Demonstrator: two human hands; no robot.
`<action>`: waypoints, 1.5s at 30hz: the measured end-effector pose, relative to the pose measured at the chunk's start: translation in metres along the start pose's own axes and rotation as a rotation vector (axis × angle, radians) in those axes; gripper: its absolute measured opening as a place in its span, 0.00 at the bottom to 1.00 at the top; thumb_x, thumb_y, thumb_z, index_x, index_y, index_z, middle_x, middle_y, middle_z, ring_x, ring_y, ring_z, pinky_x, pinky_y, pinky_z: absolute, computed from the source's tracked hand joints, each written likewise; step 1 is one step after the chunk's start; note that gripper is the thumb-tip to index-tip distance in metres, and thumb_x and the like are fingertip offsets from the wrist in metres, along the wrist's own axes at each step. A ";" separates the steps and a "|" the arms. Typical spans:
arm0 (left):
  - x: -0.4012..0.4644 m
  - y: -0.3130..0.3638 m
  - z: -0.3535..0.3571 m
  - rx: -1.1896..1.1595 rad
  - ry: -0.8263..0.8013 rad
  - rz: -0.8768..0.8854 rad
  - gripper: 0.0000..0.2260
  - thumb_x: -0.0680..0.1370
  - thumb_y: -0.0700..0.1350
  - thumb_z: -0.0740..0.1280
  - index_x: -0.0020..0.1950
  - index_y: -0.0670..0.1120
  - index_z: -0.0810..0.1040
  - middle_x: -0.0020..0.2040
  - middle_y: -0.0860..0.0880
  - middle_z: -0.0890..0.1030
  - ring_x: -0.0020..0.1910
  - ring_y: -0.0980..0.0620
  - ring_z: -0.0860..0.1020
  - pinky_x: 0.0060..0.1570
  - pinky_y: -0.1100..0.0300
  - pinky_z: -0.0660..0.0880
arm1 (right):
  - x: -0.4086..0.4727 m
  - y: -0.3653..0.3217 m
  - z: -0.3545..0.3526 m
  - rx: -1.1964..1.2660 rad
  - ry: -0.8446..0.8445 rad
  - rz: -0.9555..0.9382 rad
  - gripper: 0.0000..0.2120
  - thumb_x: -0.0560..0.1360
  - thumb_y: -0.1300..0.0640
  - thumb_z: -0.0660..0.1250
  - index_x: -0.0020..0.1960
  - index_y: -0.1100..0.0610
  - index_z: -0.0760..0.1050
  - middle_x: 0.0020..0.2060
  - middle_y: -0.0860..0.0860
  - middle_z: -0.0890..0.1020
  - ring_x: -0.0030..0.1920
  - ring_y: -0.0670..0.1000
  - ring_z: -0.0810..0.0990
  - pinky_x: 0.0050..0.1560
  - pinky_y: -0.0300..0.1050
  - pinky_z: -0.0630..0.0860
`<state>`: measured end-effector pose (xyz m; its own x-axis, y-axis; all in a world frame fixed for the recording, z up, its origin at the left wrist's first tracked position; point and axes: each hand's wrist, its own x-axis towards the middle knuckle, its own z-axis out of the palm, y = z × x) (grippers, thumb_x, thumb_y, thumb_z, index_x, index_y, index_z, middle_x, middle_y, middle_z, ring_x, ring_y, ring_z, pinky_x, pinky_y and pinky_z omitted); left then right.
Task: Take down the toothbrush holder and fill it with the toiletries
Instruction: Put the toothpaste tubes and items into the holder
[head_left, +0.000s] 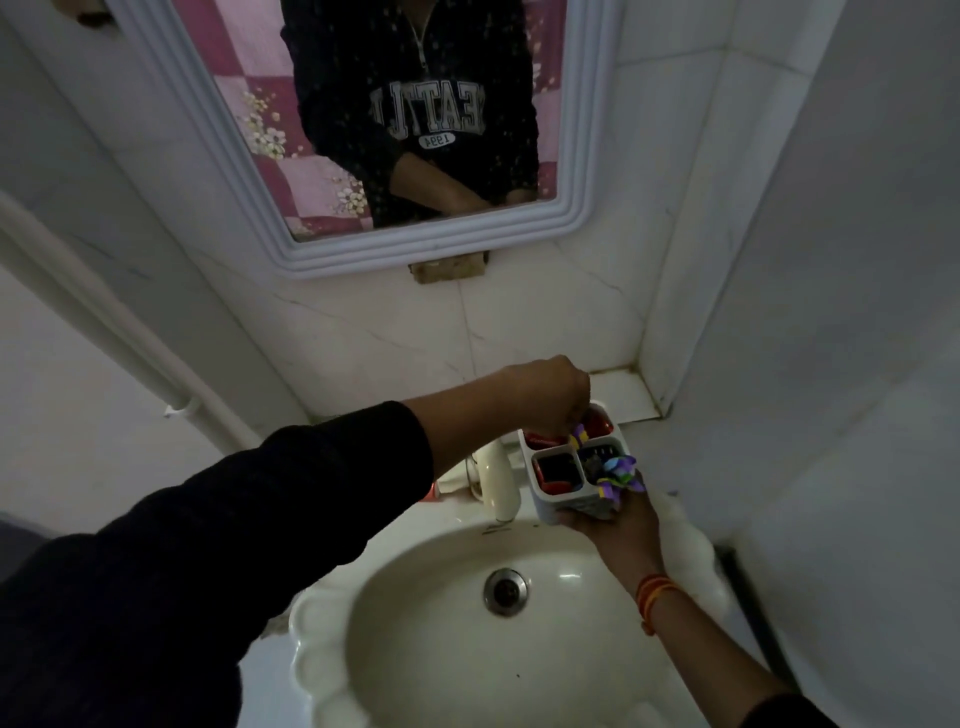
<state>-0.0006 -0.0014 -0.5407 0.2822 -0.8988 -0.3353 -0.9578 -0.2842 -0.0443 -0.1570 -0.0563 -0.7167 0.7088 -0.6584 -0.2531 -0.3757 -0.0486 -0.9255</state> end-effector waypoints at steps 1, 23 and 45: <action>0.000 -0.002 0.003 -0.038 0.003 0.000 0.10 0.78 0.44 0.68 0.55 0.44 0.85 0.53 0.43 0.84 0.53 0.44 0.80 0.44 0.57 0.76 | 0.002 0.000 0.000 0.067 -0.002 -0.029 0.15 0.76 0.72 0.68 0.58 0.58 0.76 0.42 0.51 0.86 0.40 0.47 0.86 0.41 0.46 0.85; -0.090 -0.129 0.154 -0.160 -0.278 -0.548 0.23 0.63 0.44 0.80 0.57 0.49 0.83 0.55 0.47 0.82 0.55 0.46 0.81 0.50 0.53 0.81 | 0.007 0.016 -0.003 0.087 -0.031 -0.160 0.46 0.49 0.55 0.88 0.65 0.58 0.74 0.58 0.53 0.83 0.58 0.42 0.81 0.63 0.52 0.79; -0.103 -0.104 -0.004 -0.402 0.343 -0.432 0.15 0.66 0.54 0.79 0.51 0.52 0.86 0.47 0.55 0.85 0.42 0.61 0.81 0.47 0.62 0.80 | 0.006 0.012 0.000 0.069 0.008 -0.163 0.41 0.49 0.59 0.87 0.60 0.56 0.76 0.51 0.51 0.84 0.49 0.28 0.80 0.53 0.32 0.78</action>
<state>0.0699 0.1190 -0.4979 0.6995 -0.7131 -0.0459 -0.6790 -0.6833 0.2684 -0.1570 -0.0608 -0.7297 0.7520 -0.6521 -0.0964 -0.2144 -0.1036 -0.9713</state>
